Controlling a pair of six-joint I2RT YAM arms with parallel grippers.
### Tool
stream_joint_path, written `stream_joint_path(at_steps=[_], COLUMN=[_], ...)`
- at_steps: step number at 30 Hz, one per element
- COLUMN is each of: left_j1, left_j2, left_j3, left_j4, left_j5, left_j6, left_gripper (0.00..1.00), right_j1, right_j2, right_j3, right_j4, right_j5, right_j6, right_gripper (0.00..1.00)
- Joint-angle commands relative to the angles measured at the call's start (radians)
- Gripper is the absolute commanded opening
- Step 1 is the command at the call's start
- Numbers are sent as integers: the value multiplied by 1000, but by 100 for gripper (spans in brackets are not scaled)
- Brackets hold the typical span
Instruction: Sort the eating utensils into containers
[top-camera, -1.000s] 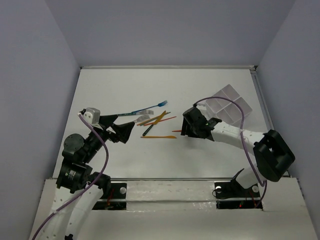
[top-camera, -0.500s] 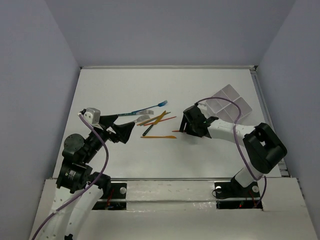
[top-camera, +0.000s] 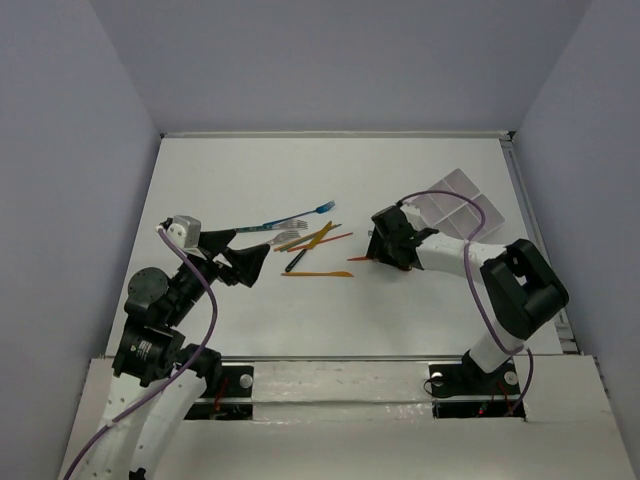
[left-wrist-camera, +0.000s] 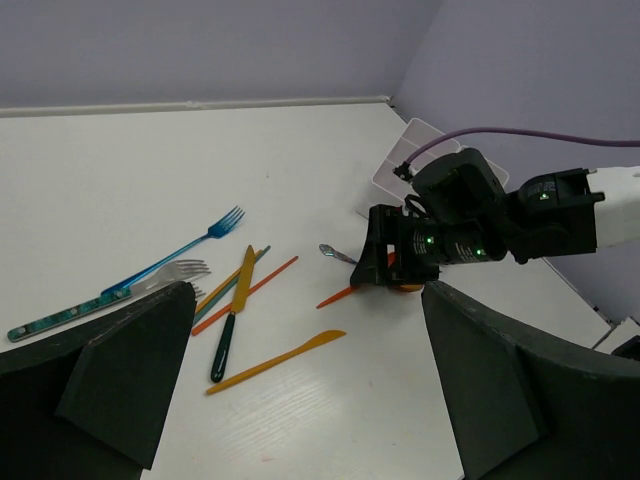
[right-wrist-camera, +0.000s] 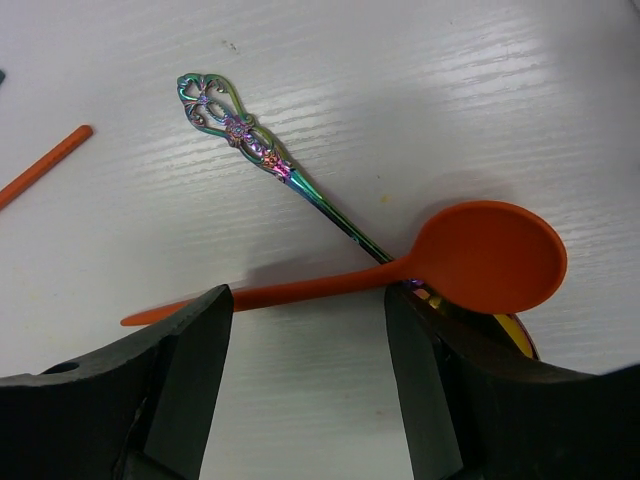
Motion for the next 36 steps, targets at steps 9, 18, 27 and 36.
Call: stream_joint_path(at_steps=[9, 18, 27, 36], left_j1=[-4, -13, -13, -13], left_j2=[-7, -7, -12, -10], left_j3=[-10, -12, -12, -13], left_j4=[37, 38, 41, 44], left_j5=[11, 11, 15, 20], left_j6=[2, 2, 1, 1], left_gripper=[99, 99, 99, 99], right_j1=[-4, -4, 25, 25], right_j2=[81, 70, 16, 24], right_j3=[65, 66, -18, 29], right_j4=[-91, -106, -108, -165], right_j5=[53, 10, -74, -20], right_j6=[-69, -89, -92, -148], right_gripper=[59, 45, 27, 27])
